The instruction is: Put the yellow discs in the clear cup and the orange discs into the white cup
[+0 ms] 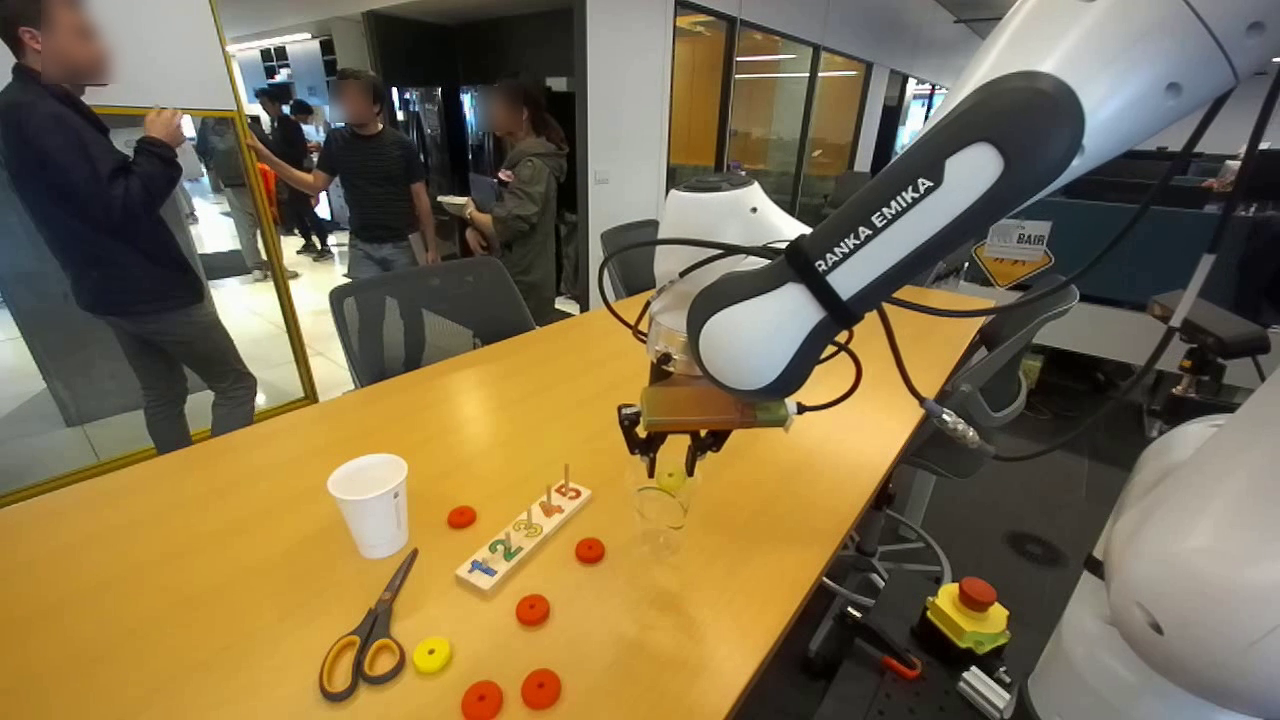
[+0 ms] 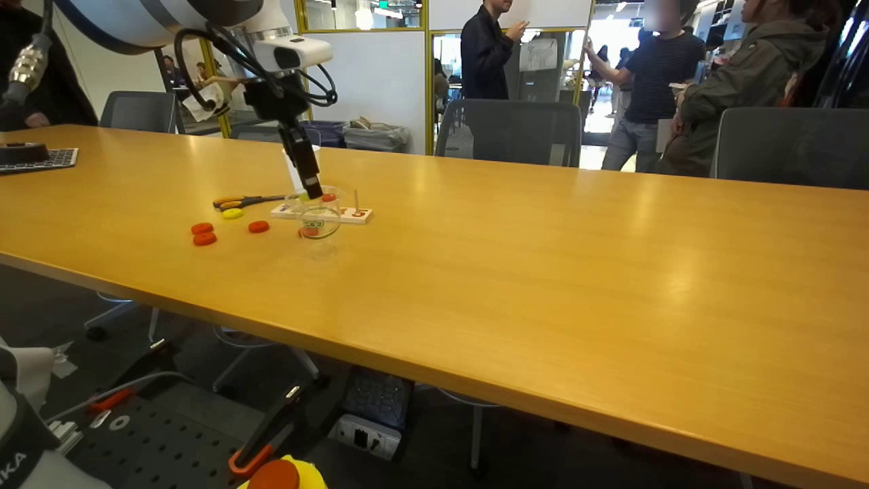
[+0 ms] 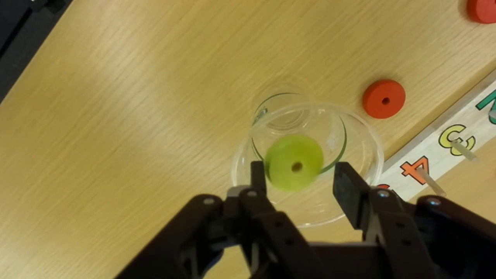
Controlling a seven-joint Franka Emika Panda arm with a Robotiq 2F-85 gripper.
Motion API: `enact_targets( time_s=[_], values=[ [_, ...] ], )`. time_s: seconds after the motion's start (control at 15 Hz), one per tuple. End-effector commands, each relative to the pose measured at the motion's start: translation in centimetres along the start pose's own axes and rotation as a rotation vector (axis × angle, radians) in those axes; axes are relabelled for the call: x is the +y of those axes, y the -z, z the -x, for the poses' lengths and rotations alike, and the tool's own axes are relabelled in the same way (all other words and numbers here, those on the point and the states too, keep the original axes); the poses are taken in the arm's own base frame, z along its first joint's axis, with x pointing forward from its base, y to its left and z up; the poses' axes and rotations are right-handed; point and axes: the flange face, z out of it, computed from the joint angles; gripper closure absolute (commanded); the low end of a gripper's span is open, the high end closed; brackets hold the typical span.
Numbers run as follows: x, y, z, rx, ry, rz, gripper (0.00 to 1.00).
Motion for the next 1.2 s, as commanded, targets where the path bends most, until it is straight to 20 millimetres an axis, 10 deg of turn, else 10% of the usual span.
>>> enact_targets(
  time_s=[0.0, 0.2, 0.6, 1.13],
  values=[
    [-0.7, 0.8, -1.0, 0.023, 0.016, -0.021, 0.18],
    [-1.4, 2.1, -0.2, 0.053, 0.08, -0.024, 0.0],
    [-5.0, 3.6, 7.4, 0.025, 0.431, -0.084, 0.0],
    [-9.3, -0.3, 19.2, -0.144, 0.738, -0.097, 0.0]
  ],
)
